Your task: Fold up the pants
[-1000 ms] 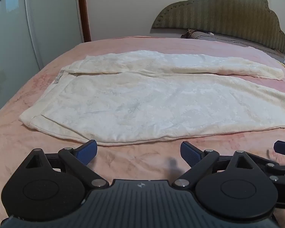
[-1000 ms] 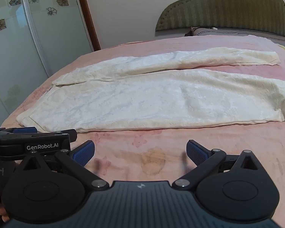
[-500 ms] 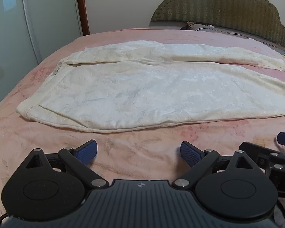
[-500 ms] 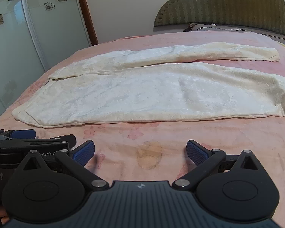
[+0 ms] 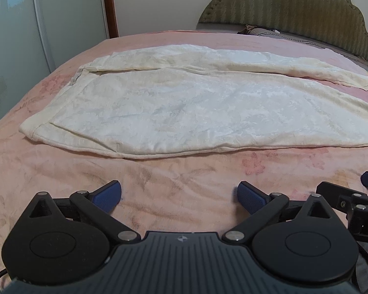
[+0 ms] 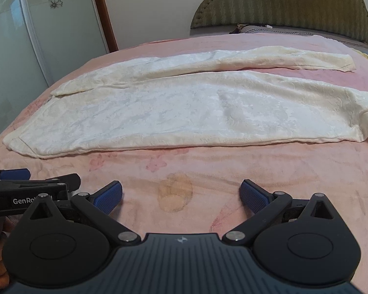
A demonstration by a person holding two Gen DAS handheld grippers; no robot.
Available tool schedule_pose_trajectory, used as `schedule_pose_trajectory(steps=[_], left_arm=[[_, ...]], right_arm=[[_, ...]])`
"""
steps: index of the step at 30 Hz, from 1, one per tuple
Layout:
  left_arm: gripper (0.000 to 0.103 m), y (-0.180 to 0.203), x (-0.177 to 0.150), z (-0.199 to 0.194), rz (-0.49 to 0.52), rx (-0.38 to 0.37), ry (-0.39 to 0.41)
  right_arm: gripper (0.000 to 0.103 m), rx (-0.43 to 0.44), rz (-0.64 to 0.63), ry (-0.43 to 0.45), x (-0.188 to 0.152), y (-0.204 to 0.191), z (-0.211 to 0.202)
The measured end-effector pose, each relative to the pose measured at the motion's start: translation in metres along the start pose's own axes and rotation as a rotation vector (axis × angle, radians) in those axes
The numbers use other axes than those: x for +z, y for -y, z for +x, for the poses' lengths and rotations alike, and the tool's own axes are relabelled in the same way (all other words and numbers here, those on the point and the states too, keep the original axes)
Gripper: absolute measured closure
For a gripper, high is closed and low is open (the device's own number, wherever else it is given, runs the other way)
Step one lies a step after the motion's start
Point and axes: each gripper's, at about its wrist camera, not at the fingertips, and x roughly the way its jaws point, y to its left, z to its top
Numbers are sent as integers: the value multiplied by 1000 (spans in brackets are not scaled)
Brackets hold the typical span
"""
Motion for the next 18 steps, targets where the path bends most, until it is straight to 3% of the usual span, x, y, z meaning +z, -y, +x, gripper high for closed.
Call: schedule_pose_trajectory(steps=[18], left_arm=[[0,-5,-7,0,-7,-25,26]], right_arm=[[0,23,22,33,-5,5,-1]])
